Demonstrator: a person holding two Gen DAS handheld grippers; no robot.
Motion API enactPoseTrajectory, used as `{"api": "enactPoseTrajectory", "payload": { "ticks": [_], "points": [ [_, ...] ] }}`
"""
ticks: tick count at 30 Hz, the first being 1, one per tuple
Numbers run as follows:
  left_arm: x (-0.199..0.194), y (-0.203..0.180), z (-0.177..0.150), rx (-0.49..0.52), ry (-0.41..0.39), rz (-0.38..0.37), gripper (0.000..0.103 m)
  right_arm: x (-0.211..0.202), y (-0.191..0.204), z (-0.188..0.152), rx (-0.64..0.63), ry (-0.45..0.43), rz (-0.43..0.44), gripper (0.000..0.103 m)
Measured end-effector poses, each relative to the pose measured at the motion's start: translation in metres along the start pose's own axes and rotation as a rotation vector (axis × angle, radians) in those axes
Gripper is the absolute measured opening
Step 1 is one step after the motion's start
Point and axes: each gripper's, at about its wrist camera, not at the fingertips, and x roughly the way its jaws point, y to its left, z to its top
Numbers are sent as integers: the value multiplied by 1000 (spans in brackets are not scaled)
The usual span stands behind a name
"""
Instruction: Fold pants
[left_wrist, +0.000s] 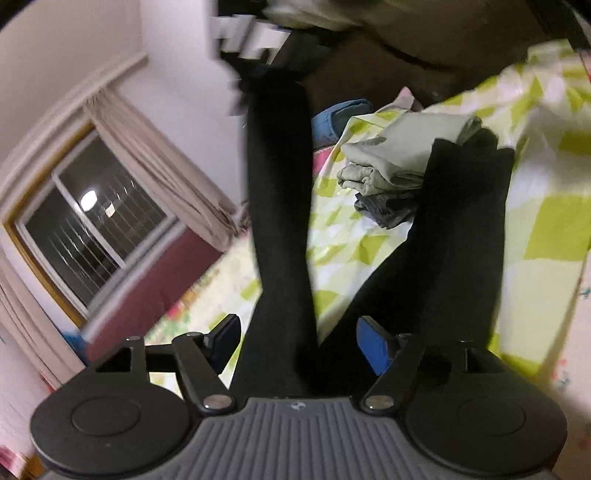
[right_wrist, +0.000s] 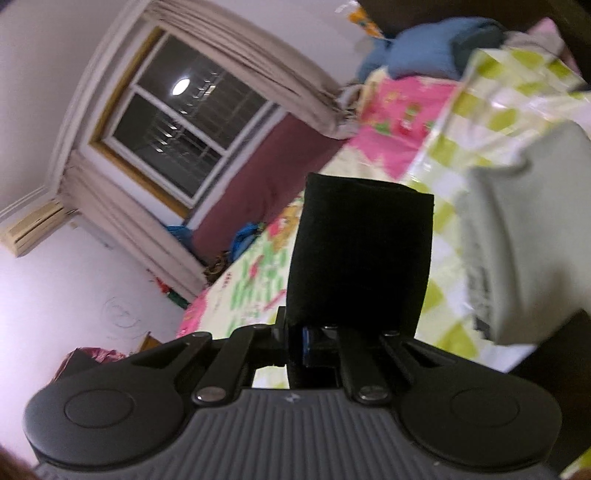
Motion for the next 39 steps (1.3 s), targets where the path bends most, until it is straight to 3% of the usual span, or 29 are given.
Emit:
{"api": "enactPoseTrajectory", "payload": {
  "ticks": [4, 8, 12, 15, 21, 23, 26, 31, 33, 35, 36, 37, 39],
  "points": [
    [21, 9, 3, -5, 54, 74, 82, -12, 13, 7, 2, -16, 44, 8],
    [12, 55, 6, -71, 63, 125, 58, -25, 22, 12, -18, -32, 66, 8],
    [-16, 96, 13, -157, 48, 134, 45, -47, 25, 8, -68, -55, 77, 8],
    [-26, 86, 9, -160, 54, 78, 42, -61, 3, -8, -81, -69, 22, 8],
    [-18, 18, -13, -72, 165, -240, 30, -56, -100, -40, 160, 53, -219, 8],
    [-17, 12, -13, -49, 161, -252, 30, -53, -111, -42, 198, 65, -230, 8],
    [-8, 29, -8, -83, 161, -212, 30, -41, -96, -34, 160, 57, -206, 8],
    [-17, 74, 12, -153, 86, -113, 30, -31, -31, -9, 46, 11, -37, 8],
    [-26, 87, 21, -193, 45, -86, 40, -37, -3, -4, -4, -4, 44, 8],
    [-31, 87, 25, -217, 1, -67, 81, -47, 17, -3, -44, -11, 98, 8],
    [-32, 81, 25, -204, -22, -61, 89, -51, 20, -4, -47, -8, 107, 8],
    [-30, 70, 24, -170, -43, -51, 97, -55, 19, -6, -45, -3, 109, 8],
    [-21, 40, 17, -64, -33, -41, 96, -64, 5, -16, -23, -1, 76, 8]
  ]
}}
